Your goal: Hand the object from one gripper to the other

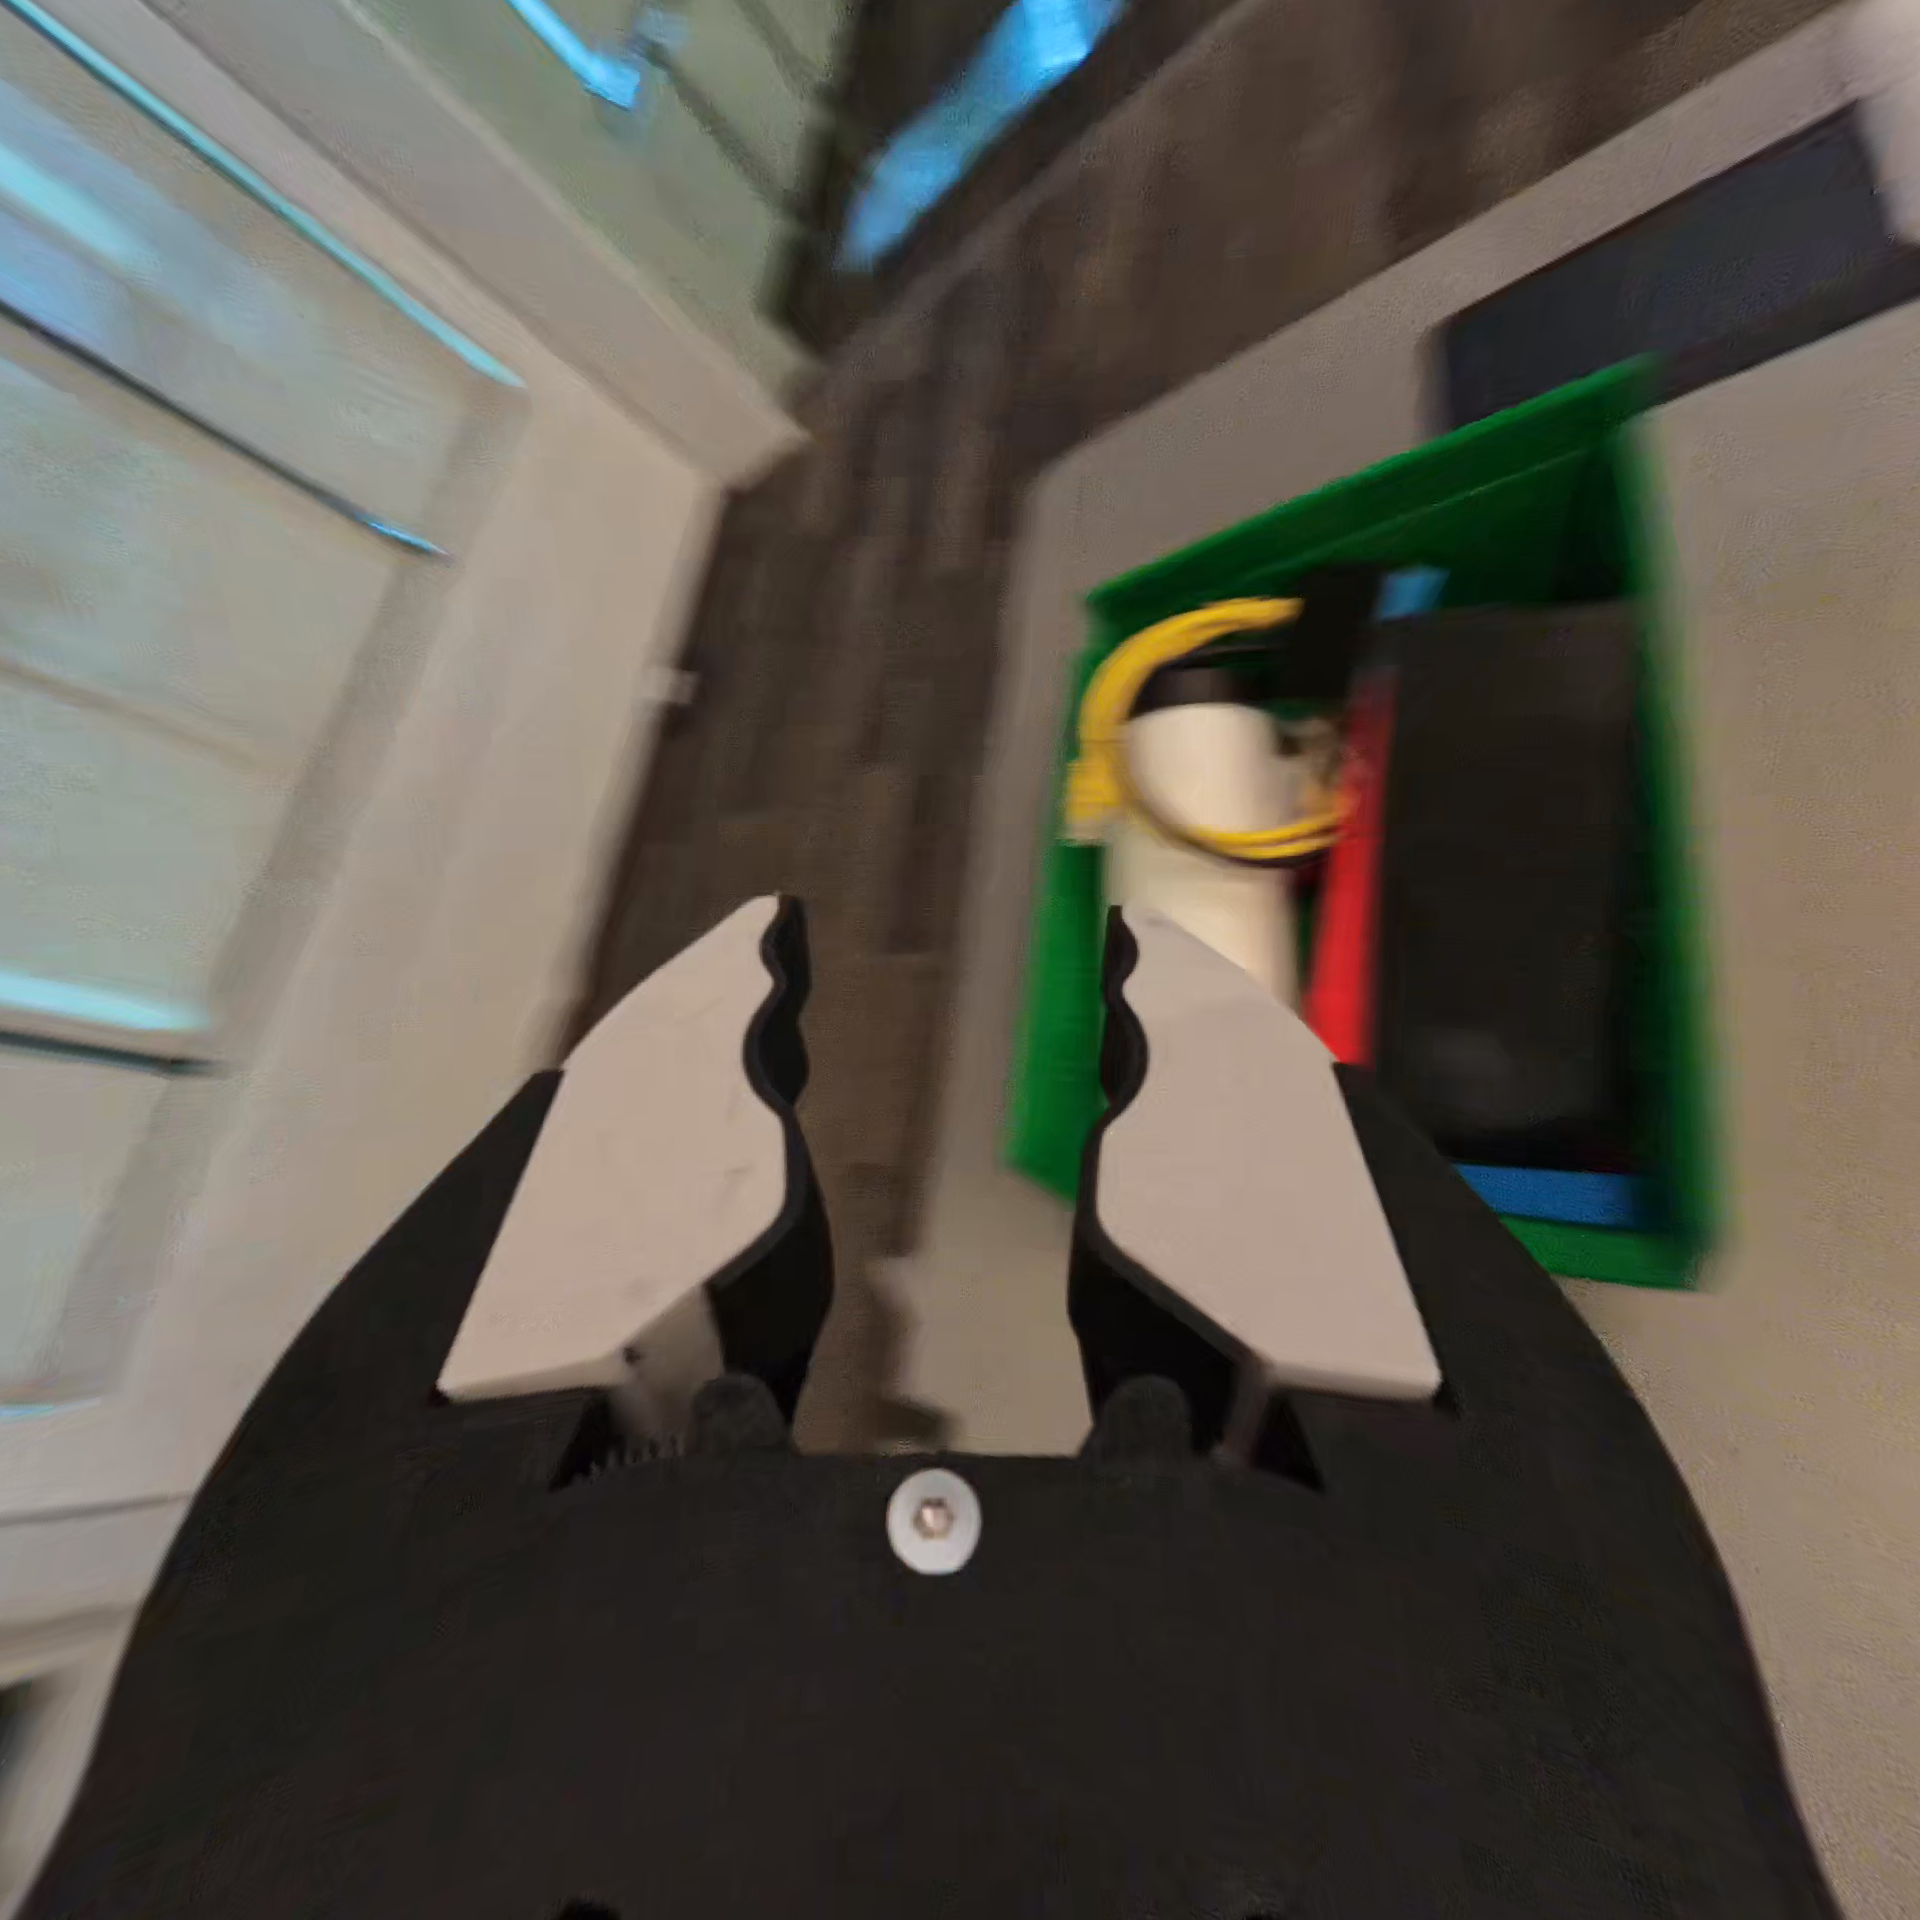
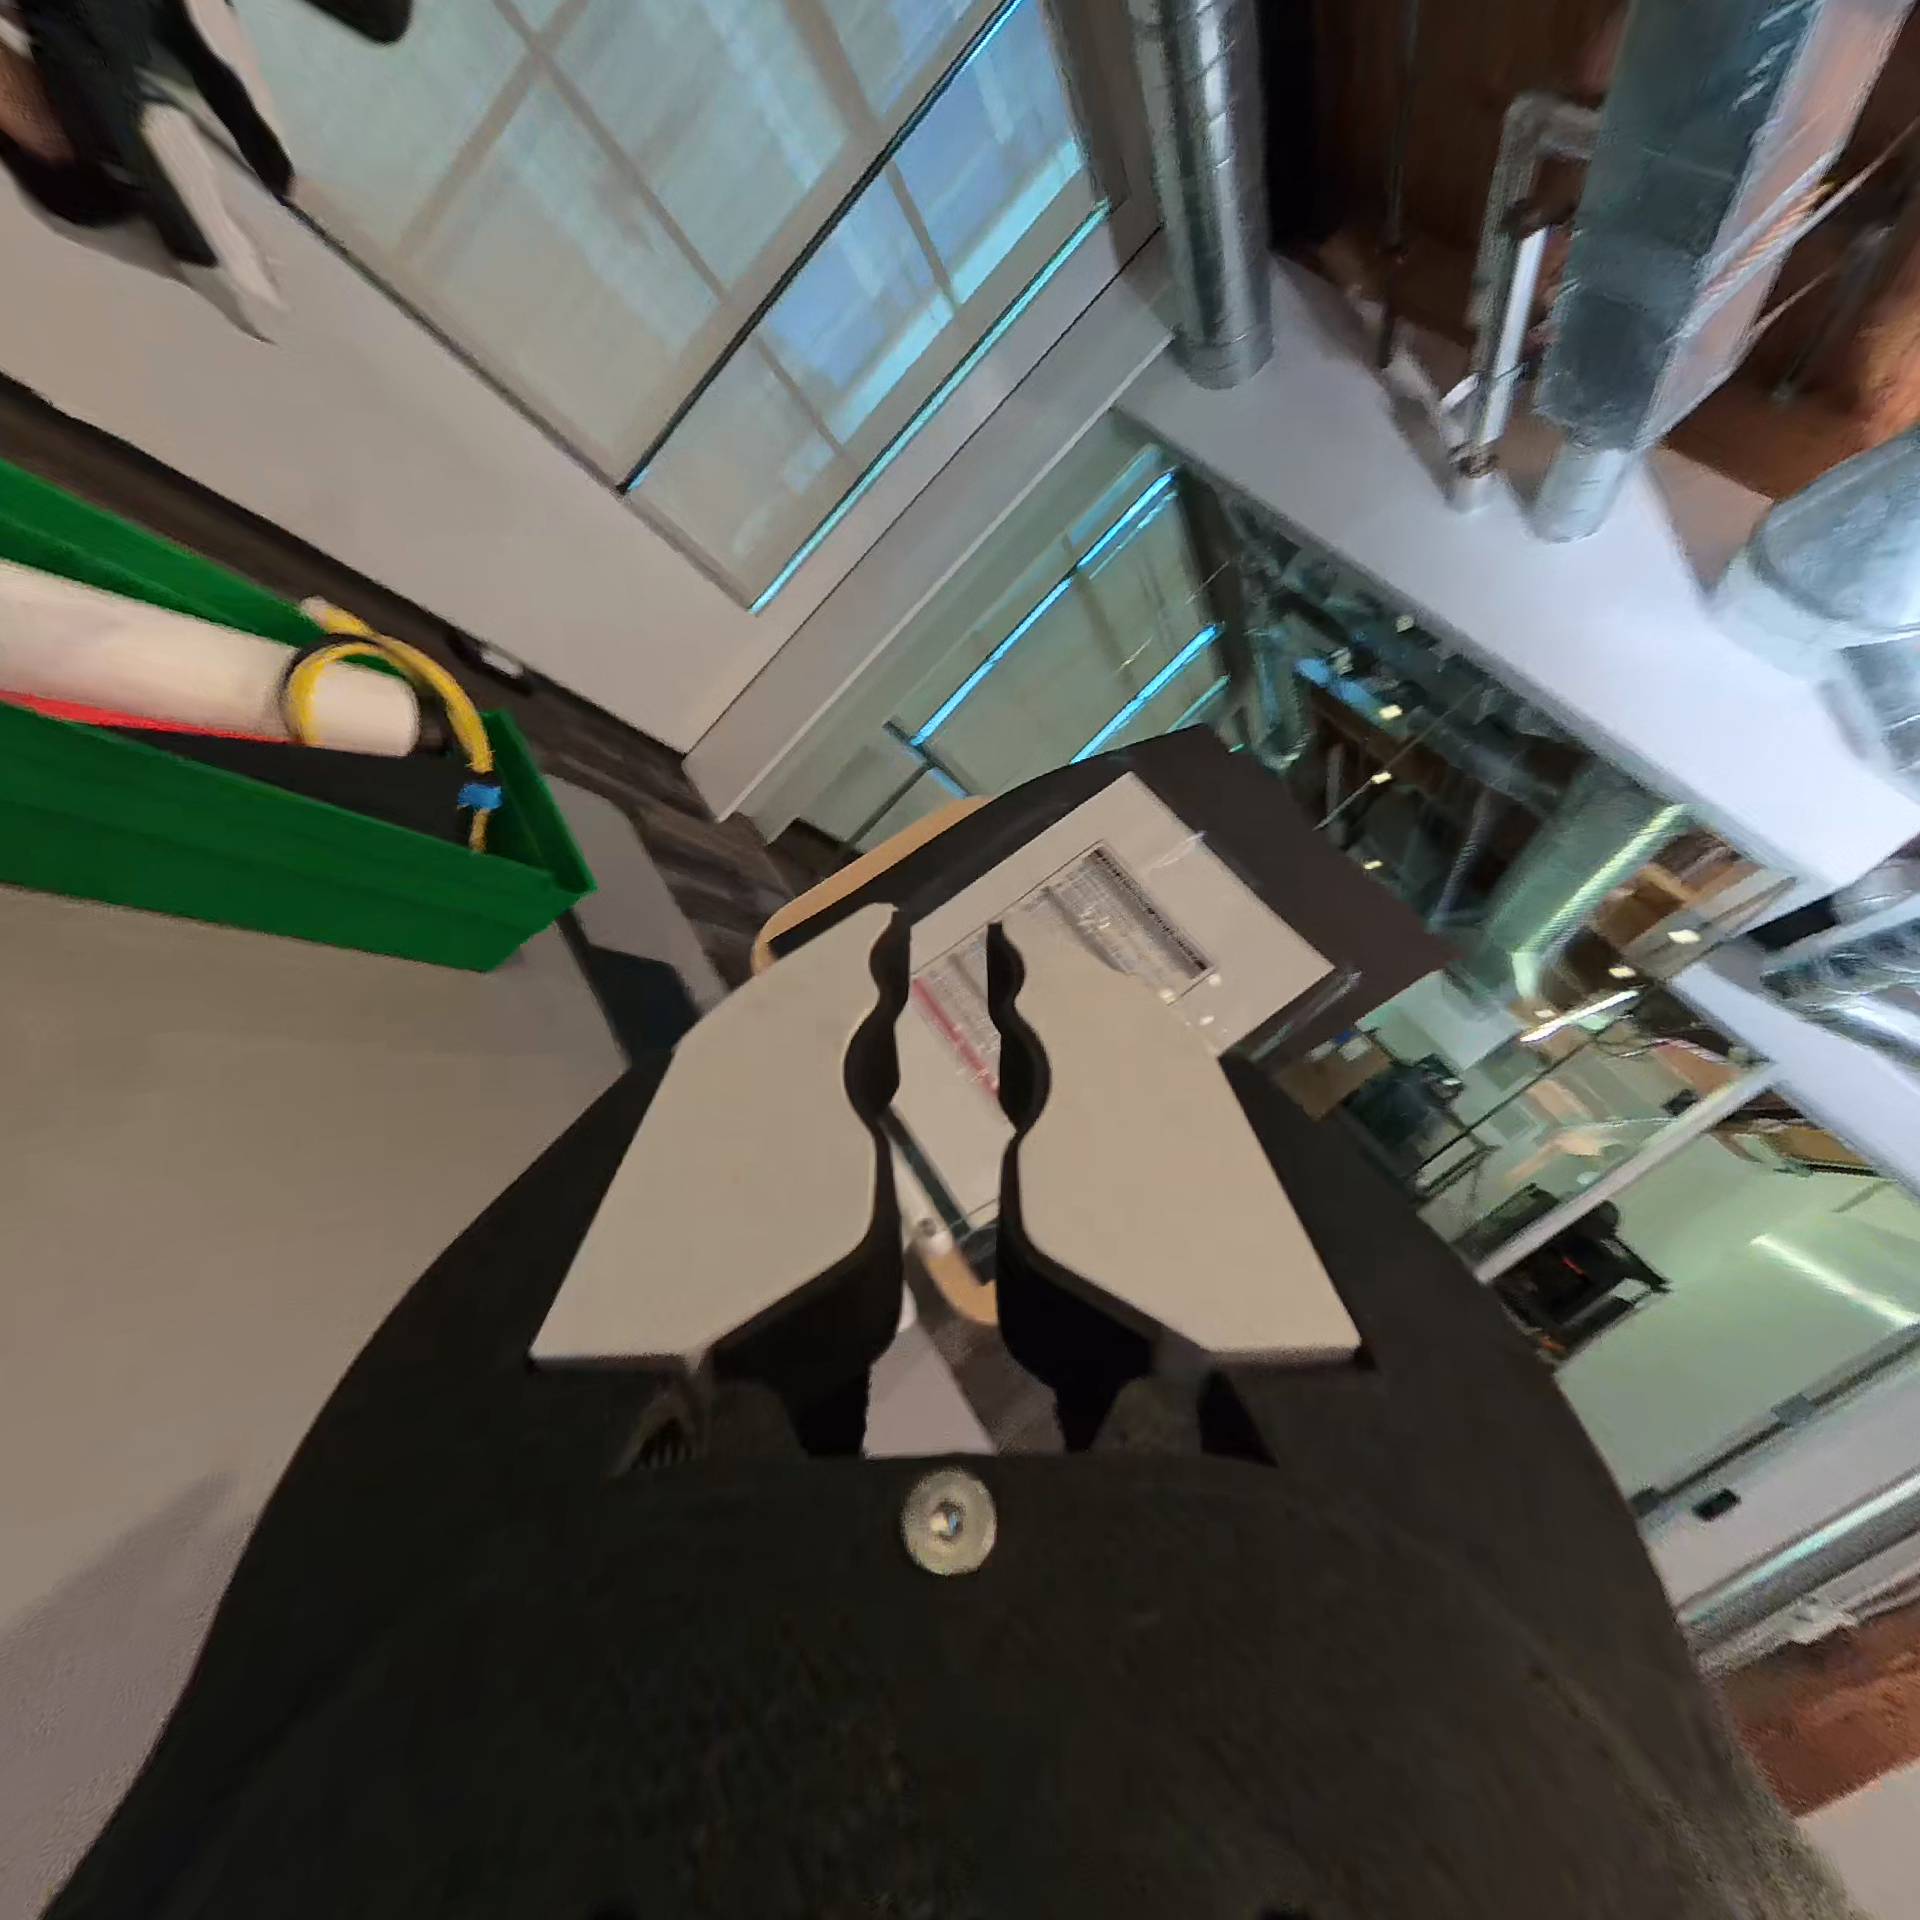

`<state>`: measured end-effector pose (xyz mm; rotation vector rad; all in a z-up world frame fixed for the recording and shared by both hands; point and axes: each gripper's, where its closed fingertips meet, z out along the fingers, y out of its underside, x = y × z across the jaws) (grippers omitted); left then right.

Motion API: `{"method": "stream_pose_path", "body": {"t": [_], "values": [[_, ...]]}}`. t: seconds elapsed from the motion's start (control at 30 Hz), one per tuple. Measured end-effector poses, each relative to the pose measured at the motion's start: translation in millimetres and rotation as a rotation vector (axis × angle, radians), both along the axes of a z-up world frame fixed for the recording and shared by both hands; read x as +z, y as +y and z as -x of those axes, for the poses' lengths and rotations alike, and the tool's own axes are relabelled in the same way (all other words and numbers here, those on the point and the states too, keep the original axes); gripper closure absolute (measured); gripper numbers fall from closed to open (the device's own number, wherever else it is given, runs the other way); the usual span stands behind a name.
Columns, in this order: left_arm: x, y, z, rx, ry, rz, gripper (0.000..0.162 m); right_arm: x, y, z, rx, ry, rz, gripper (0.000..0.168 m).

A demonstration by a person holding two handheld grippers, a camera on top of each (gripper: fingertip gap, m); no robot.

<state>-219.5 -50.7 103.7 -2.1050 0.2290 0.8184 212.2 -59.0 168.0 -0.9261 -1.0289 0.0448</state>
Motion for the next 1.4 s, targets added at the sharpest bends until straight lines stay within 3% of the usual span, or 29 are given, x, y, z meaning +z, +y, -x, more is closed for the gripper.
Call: {"method": "stream_pose_path", "body": {"t": [0.07, 0.17, 0.27, 0.37, 0.43, 0.5, 0.57, 0.8, 0.87, 1.03, 1.23, 1.3, 1.4], "values": [[-34, 13, -11, -0.060, -0.296, 0.006, 0.108, -10, -3, -1, 0.019, -0.059, 0.079, 0.154], [-87, 31, -18, -0.089, -0.564, 0.075, 0.109, -11, -4, -7, -0.004, -0.088, 0.073, 0.154], [-136, 49, -35, -0.162, -0.759, 0.220, 0.110, -12, -4, -10, -0.002, -0.093, 0.084, 0.154], [-163, 69, -40, -0.203, -0.872, 0.259, 0.110, -17, -2, -7, 0.036, -0.099, 0.107, 0.154], [-173, 82, -34, -0.223, -0.835, 0.242, 0.108, -23, 5, -7, 0.026, -0.113, 0.127, 0.154], [-185, 89, -30, -0.246, -0.768, 0.274, 0.092, -29, 15, -9, -0.004, -0.129, 0.137, 0.154], [-195, 89, -28, -0.280, -0.681, 0.326, 0.093, -34, 23, -9, -0.023, -0.149, 0.143, 0.154], [-187, 102, -24, -0.332, -0.435, 0.302, 0.078, -43, 35, 0, -0.020, -0.178, 0.144, 0.154], [-195, 102, -30, -0.353, -0.429, 0.340, 0.064, -46, 36, 5, -0.020, -0.203, 0.137, 0.154], [-204, 106, -32, -0.363, -0.471, 0.354, 0.057, -55, 40, 12, -0.032, -0.260, 0.119, 0.154], [-210, 107, -37, -0.413, -0.510, 0.361, 0.084, -57, 41, 13, -0.035, -0.272, 0.106, 0.154], [-204, 108, -37, -0.412, -0.528, 0.343, 0.101, -56, 40, 12, -0.030, -0.268, 0.103, 0.154], [-201, 106, -32, -0.398, -0.560, 0.341, 0.109, -55, 41, 8, -0.035, -0.265, 0.104, 0.154]]}}
